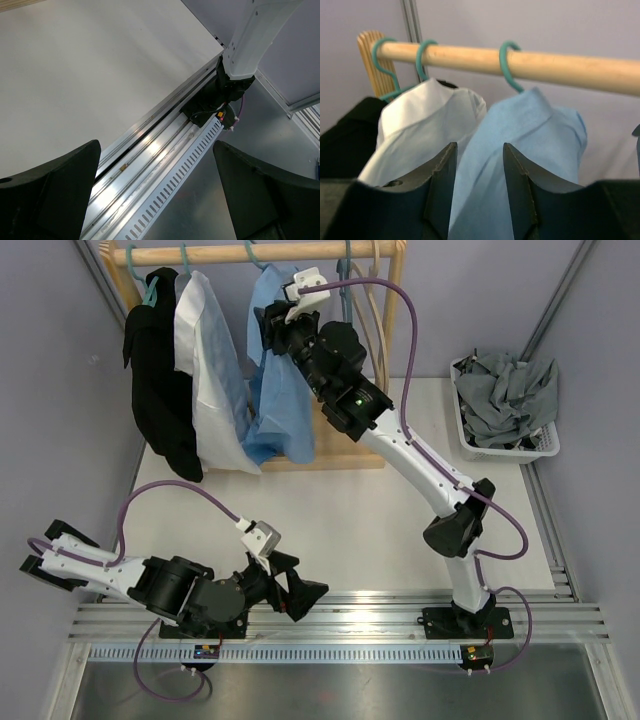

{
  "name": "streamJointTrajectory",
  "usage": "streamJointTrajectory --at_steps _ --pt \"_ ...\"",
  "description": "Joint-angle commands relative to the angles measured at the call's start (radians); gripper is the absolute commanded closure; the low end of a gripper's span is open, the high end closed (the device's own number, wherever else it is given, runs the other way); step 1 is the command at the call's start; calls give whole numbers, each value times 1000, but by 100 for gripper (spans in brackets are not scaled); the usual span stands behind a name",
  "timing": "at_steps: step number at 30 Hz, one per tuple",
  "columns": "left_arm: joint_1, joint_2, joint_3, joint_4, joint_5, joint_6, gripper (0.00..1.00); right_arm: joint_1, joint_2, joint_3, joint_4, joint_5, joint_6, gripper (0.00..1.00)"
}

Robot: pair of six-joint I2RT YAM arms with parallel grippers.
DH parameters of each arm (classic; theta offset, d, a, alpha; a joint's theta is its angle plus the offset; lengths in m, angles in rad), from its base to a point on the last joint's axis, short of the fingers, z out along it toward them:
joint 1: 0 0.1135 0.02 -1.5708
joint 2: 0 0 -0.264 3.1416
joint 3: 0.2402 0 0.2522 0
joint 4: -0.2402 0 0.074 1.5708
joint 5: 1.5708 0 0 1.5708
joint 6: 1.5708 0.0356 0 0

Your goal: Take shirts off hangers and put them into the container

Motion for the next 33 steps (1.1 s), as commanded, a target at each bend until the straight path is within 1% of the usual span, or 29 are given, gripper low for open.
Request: streamJointTrajectory --at_steps 1,4,9,10,12,13,14,16,17,18,20,22,24,29,32,33 --pt "-8 -8 5 61 -23 -20 1 -11 -73 -1 200 -34 -36 100" --pt "-9 -11 5 55 -27 -23 1 -21 -40 63 164 -47 -19 100" --pt "-15 -18 -1 51 -33 -32 1 -37 -24 65 168 -66 13 100" --pt "-17 -21 -3 48 -34 -34 1 -38 -14 82 130 -61 16 100" --pt "-17 -24 -6 46 -36 -37 1 -44 29 173 64 -58 16 100" --pt "-19 -28 -7 46 -36 -37 1 -44 51 219 -10 -37 16 100" --pt "-19 -28 -12 49 -37 -35 1 -46 102 325 -81 -35 15 83" --pt "-19 -30 -15 55 -39 -32 1 -47 142 439 -204 -54 16 54" --pt "-19 -30 -18 54 -39 -31 1 -49 150 445 -233 -61 24 41" --pt "-19 -31 -18 55 -39 -31 1 -49 142 433 -255 -66 28 36" --pt "-19 -31 -21 58 -40 -31 1 -49 97 348 -292 -63 42 29" --pt "-19 -30 -23 61 -42 -31 1 -46 79 300 -332 -23 41 27" --pt "-19 -28 -20 63 -40 -29 1 -44 78 304 -370 8 36 26" --pt "-19 -27 -18 69 -45 -23 1 -34 76 294 -441 3 45 29" --pt "-17 -27 -20 71 -45 -23 1 -23 81 281 -445 5 44 42" --pt "-17 -27 -20 71 -43 -26 1 -20 79 281 -441 8 44 50"
